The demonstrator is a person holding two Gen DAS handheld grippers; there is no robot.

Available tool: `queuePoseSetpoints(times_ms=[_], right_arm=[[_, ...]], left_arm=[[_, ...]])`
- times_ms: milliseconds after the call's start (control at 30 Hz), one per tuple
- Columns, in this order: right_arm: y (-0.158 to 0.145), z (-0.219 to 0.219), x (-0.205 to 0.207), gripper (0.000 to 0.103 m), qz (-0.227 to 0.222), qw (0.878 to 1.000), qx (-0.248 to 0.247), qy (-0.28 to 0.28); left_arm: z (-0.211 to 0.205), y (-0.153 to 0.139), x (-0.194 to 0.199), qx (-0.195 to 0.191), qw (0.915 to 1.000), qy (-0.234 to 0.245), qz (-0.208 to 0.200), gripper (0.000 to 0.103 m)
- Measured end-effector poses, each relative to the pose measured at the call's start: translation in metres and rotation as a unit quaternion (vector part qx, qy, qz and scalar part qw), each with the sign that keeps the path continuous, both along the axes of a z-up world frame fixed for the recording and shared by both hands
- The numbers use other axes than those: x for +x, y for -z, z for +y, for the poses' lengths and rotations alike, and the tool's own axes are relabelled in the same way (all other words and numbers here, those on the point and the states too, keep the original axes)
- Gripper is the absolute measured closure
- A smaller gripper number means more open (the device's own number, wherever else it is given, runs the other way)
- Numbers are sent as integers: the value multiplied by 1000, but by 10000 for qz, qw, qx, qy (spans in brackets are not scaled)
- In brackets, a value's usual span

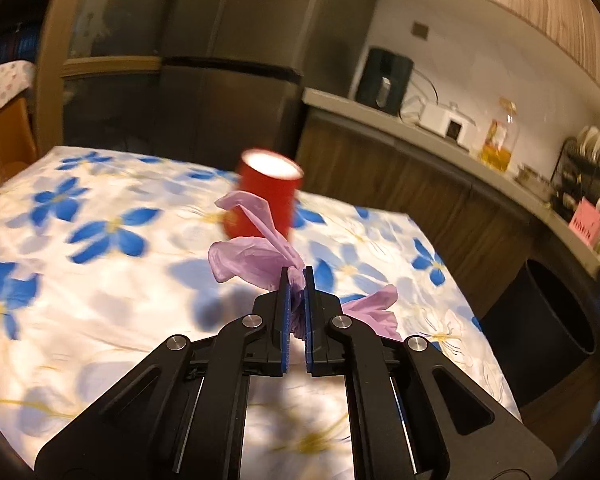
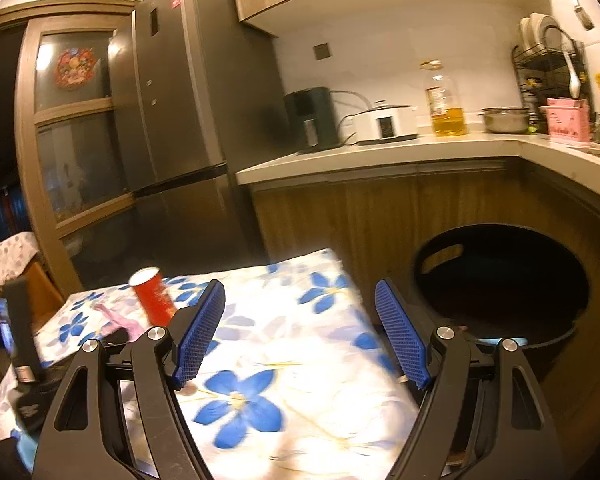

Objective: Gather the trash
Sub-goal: 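Grasp the pink glove with the left tool while the right tool grasps the red cup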

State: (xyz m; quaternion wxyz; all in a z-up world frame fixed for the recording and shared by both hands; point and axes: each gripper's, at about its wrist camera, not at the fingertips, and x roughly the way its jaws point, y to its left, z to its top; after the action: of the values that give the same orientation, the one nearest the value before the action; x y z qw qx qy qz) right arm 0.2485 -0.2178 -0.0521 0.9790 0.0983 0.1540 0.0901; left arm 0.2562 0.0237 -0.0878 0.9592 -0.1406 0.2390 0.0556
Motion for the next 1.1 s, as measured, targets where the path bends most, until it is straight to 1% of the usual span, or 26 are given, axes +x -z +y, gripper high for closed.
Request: queuePoseSetpoints(times_ms=[133, 300, 333, 367, 467, 567, 700, 767, 833, 933, 1100], right_arm=[[4, 44, 17, 27, 64, 9990, 7, -446], [8, 105, 43, 27, 84, 9953, -161, -950], [9, 116, 50, 26, 115, 9944, -182, -1031], [10, 127, 57, 22, 154, 9935, -185, -1112], [11, 153, 73, 20, 193, 9907, -206, -1332], [13, 178, 89, 18, 227, 9885, -315, -1461], [16, 200, 104, 17, 297, 9865, -420, -1557], [19, 212, 110, 17, 316, 9855, -534, -1579], [23, 223, 116, 17, 309, 9845, -681, -1587], [26, 229, 126, 17, 377, 9843, -742, -1555], [28, 230, 135, 18, 457, 9838, -663, -1599]], left_arm=[[33, -13, -19, 76, 9994, -286, -167, 99], [71, -24, -26, 206, 9976, -620, -245, 99], [80, -27, -28, 227, 9971, -665, -280, 99], [86, -30, -28, 264, 9966, -711, -311, 99], [101, -36, -30, 338, 9952, -833, -398, 99], [116, -39, -30, 323, 9941, -929, -453, 99], [127, -37, -29, 259, 9935, -1006, -462, 99], [130, -34, -26, 178, 9940, -988, -430, 99], [130, -32, -24, 179, 9944, -967, -399, 99], [131, -28, -21, 153, 9946, -958, -364, 99], [135, -22, -16, 77, 9949, -977, -259, 99]])
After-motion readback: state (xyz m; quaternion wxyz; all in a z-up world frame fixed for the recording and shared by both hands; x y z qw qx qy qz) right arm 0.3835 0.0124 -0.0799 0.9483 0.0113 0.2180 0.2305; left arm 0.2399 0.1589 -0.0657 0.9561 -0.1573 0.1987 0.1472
